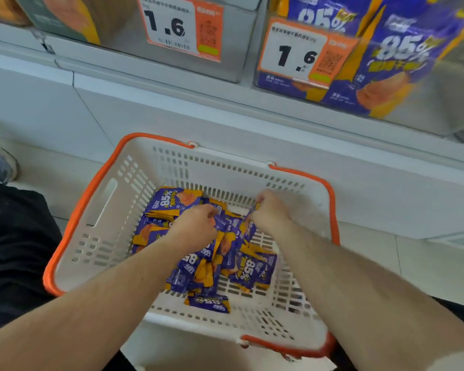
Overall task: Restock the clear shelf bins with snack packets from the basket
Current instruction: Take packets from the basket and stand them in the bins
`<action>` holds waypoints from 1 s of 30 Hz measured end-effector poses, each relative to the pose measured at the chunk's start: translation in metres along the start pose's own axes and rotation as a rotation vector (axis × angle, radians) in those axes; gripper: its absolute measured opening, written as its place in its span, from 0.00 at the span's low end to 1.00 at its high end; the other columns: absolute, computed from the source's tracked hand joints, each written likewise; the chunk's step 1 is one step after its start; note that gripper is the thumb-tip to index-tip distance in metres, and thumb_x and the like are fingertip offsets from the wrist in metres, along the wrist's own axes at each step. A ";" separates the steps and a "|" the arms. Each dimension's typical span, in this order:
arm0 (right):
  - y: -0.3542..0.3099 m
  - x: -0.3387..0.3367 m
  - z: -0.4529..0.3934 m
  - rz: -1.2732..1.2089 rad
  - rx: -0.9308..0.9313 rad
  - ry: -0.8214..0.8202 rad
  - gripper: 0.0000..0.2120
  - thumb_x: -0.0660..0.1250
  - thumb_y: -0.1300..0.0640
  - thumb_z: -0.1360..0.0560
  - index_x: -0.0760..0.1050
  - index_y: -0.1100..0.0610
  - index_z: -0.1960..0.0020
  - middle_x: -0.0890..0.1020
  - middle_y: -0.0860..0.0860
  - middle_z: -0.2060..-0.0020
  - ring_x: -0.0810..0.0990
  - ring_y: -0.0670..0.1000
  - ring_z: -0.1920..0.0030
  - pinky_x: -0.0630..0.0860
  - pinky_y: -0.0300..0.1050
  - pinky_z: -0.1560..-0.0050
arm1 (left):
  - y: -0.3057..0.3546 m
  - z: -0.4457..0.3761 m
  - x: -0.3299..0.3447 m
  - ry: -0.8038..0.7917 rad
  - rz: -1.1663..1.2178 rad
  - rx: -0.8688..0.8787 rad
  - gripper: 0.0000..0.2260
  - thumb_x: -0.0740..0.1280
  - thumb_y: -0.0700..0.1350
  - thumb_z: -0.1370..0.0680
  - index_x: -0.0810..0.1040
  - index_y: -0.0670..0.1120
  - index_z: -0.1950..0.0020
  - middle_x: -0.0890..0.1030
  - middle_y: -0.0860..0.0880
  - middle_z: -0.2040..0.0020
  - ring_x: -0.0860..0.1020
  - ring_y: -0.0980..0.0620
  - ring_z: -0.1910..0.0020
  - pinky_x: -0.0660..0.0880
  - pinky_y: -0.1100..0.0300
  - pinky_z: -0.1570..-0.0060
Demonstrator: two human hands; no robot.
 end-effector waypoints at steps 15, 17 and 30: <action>-0.071 -0.156 0.096 0.400 -0.517 -0.037 0.30 0.65 0.66 0.27 0.66 0.49 0.28 0.78 0.48 0.53 0.79 0.53 0.54 0.78 0.47 0.59 | 0.154 0.035 -0.029 0.020 0.383 0.424 0.02 0.67 0.39 0.23 0.78 0.42 0.54 0.82 0.39 0.57 0.78 0.51 0.64 0.75 0.52 0.59; -0.071 -0.178 0.102 0.425 -0.506 0.052 0.25 0.72 0.58 0.28 0.70 0.50 0.33 0.79 0.47 0.53 0.79 0.50 0.54 0.78 0.45 0.57 | 0.164 0.039 -0.038 0.052 0.531 0.420 0.04 0.68 0.38 0.22 0.81 0.46 0.50 0.85 0.46 0.55 0.83 0.52 0.59 0.79 0.51 0.54; -0.084 -0.262 0.127 0.538 -0.507 0.457 0.20 0.72 0.49 0.27 0.72 0.51 0.37 0.78 0.50 0.42 0.77 0.52 0.47 0.76 0.43 0.58 | 0.254 0.049 -0.095 0.214 0.584 0.576 0.07 0.70 0.43 0.22 0.79 0.56 0.52 0.85 0.52 0.53 0.84 0.51 0.54 0.80 0.44 0.50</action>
Point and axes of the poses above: each hand's wrist, its own z-axis away from the middle knuckle, its own x-axis out of the palm, y = z × x, the point moved 5 cm from there along -z, towards the middle knuckle
